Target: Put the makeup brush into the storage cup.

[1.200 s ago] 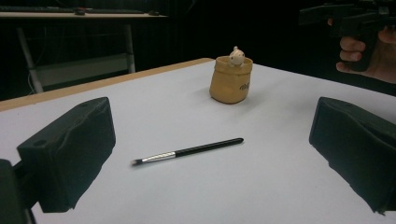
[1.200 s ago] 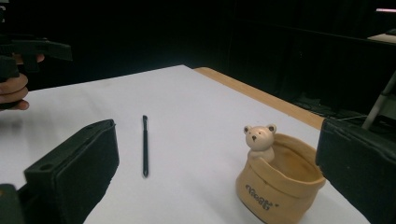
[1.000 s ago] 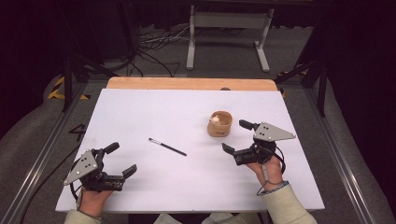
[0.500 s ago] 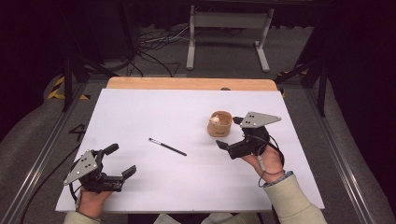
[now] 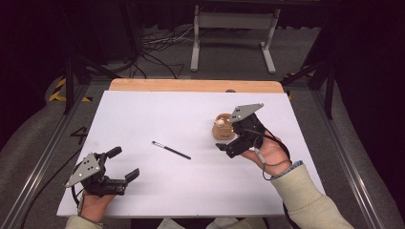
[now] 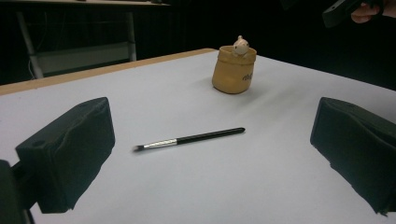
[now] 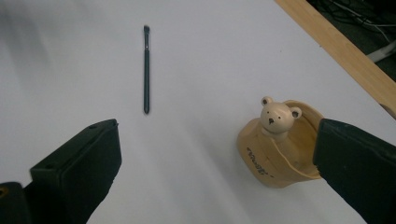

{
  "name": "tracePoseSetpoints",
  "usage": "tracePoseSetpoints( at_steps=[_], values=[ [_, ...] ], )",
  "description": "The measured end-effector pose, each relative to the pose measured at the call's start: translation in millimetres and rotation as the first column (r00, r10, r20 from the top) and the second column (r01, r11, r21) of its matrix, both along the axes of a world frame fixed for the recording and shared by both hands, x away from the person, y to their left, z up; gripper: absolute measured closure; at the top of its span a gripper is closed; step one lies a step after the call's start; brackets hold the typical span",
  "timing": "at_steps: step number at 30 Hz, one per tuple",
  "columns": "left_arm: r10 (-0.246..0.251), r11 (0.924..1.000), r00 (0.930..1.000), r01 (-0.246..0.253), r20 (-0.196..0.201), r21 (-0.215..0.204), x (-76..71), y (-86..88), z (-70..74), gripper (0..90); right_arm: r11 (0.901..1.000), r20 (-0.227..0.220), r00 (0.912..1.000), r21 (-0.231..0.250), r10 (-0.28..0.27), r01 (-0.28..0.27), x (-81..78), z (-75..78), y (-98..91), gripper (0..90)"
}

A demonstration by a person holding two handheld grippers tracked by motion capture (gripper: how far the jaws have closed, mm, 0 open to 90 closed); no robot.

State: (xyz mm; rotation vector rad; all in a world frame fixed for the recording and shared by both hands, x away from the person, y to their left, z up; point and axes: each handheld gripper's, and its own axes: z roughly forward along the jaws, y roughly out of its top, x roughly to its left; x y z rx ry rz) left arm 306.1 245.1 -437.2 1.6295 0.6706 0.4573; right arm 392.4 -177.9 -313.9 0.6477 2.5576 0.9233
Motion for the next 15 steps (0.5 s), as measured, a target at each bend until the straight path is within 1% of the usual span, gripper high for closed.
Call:
tracePoseSetpoints(
  at_steps=[2, 3, 4, 6, 7, 10, 13, 15],
  values=[
    [-0.003, 1.0, 1.0, 0.003, -0.002, 0.003, 0.1, 0.2, -0.1, 0.6, 0.9997, -0.012, 0.9999, -0.026, 0.003, -0.003, 2.3, 1.3, 3.6, 2.2],
    [-0.005, 1.0, 1.0, 0.005, -0.004, 0.007, 0.5, 0.4, -0.2, 0.6, 0.9994, -0.024, 0.9997, -0.033, -0.003, 0.002, 3.3, 2.2, 5.0, 3.3],
    [-0.005, 1.0, 1.0, 0.005, -0.004, 0.007, 0.5, 0.4, -0.2, 0.7, 0.9994, -0.024, 0.9997, -0.033, -0.003, 0.002, 3.3, 2.2, 5.0, 3.3],
    [-0.003, 1.0, 0.9999, 0.003, -0.01, 0.002, 0.7, 0.2, -0.8, 0.7, 0.9984, -0.066, 0.9978, -0.055, -0.012, 0.009, 6.0, 3.9, 9.0, 4.0],
    [-0.005, 1.0, 0.9999, 0.005, -0.013, 0.005, 0.8, 0.5, -0.9, 0.7, 0.9977, -0.068, 0.9976, -0.067, -0.012, 0.008, 6.7, 4.8, 9.9, 4.2],
    [-0.004, 1.0, 0.9999, 0.004, -0.014, 0.003, 1.2, 0.5, -1.1, 0.7, 0.9936, -0.11, 0.9937, -0.113, -0.021, 0.009, 9.1, 8.7, 14.6, 5.0],
    [-0.002, 1.0, 0.9999, 0.002, -0.01, 0.004, 2.2, -0.2, -1.2, 0.7, 0.9876, -0.132, 0.9907, -0.157, -0.031, 0.01, 12.0, 12.1, 19.9, 5.0],
    [-0.008, 1.0, 0.9999, 0.008, -0.015, 0.002, 3.2, -1.0, -1.0, 0.7, 0.9845, -0.147, 0.9885, -0.175, -0.033, 0.007, 13.9, 13.2, 23.1, 5.4]
  ],
)
